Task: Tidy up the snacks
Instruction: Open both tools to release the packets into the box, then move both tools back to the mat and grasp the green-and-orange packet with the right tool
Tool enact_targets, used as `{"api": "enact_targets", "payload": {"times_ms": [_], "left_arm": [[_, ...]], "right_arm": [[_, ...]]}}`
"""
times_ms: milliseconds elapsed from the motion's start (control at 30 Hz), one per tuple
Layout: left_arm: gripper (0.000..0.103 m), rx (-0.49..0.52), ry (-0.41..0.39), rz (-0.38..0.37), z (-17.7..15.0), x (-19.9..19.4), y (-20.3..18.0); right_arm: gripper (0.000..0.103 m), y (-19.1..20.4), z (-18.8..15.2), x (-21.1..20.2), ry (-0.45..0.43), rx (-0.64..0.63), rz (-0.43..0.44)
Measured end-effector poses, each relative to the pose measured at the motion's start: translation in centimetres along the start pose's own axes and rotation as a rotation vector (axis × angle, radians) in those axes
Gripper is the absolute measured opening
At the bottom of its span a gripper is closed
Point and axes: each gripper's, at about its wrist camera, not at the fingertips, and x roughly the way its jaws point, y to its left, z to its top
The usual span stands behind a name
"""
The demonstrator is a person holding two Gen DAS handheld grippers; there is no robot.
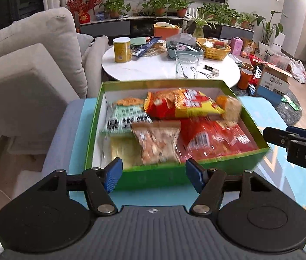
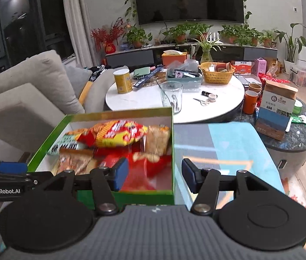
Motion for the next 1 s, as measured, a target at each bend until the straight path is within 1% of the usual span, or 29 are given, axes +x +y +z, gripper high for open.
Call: {"api": "enact_targets", "payload": {"times_ms": [167,300,367,433,600,667,833,1000], "left_arm": [[0.062,0.020,0.027,-0.023,-2.6,-1.4,-1.0],[0.062,0.038,0.063,-0.036,-4.6,-1.9,-1.7],[0.062,0.044,0.082,-0.037,-5.7,-2.0,-2.0],[0.062,0.045,0.103,-0.033,-6.7,-2.0,-2.1],[0.062,0.055,0.157,-0.042,-9.2,-2.3,-2.2],[0.062,0.058,0.171,-0.040,-10.0,-2.4,-2.3],[0.062,0.029,0.189,-0.051,-10.8,-2.9,-2.1],[0.062,0.019,0.190,-0.046,-11.1,-3.6,-2.1]], "right_arm": [[0.072,-0.8,-1.4,-1.7,0.016,0.005,-0.013],[0.072,-1.4,-2.4,-2.6,0.036,-0.002,-0.030],[0.074,-1.9,-3.0,-2.9,0.062,-0.018,-0.038],[0.082,-2.5,-4.0,-3.1,0.093,-0.024,-0.056],[0.086,-4.4,-6.6,-3.1,0.163,-0.011,-0.102],[0.086,-5.0,-7.7,-3.1,0.187,-0.003,-0.116],[0.086,-6.1,-9.8,-3.4,0.231,0.005,-0.120],[0.086,-6.5,-10.8,-3.5,0.249,0.025,-0.115]]}}
